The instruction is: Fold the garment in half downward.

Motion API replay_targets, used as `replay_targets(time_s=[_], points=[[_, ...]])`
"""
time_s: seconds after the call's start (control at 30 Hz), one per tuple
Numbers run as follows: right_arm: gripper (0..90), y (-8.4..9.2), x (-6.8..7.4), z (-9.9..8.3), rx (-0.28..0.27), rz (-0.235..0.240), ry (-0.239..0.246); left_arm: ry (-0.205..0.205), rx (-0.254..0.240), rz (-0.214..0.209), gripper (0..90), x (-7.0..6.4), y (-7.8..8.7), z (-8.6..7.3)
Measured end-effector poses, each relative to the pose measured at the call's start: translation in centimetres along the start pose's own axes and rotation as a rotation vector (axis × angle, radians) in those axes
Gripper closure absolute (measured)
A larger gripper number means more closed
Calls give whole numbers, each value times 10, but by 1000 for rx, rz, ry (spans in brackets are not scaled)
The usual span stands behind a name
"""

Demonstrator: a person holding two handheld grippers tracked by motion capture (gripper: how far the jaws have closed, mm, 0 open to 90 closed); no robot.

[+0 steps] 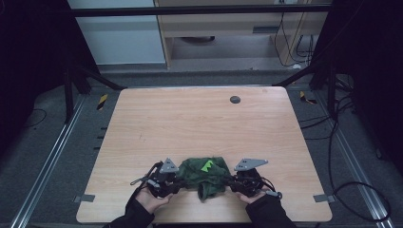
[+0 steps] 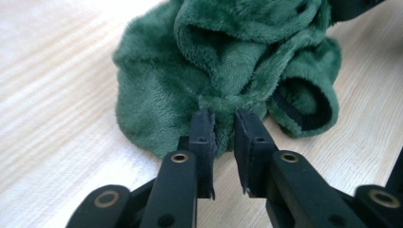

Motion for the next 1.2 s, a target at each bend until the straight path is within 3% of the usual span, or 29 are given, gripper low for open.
replay_targets(time_s=[0.3, 0.5, 0.67, 0.77, 0.87, 1.2], points=[[791, 15, -6, 9, -56, -19, -16, 13, -55, 29, 765, 7, 19, 7], [808, 22, -13, 18, -88, -40, -22, 44, -95, 64, 816, 21, 31, 16], [867, 20, -22, 29, -101, -62, -25, 44, -114, 89, 877, 30, 33, 24], [893, 16, -25, 33, -103, -75, -28, 31, -114, 112, 890, 34, 30, 28], [898, 10, -29, 36, -95, -84, -29, 46, -117, 121, 894, 39, 21, 34], [900, -10, -31, 49, -88, -74, -30, 38, -104, 99, 896, 40, -5, 52]])
Point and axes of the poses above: each handheld gripper's, and its own axes: y roughly backward along the jaws, z roughly out of its top, x roughly to its left, the point moved 4 cm from there along -y, roughly forward along the jaws, and after that the axes turned 3 degrees about -z, right-handed, at the moved point
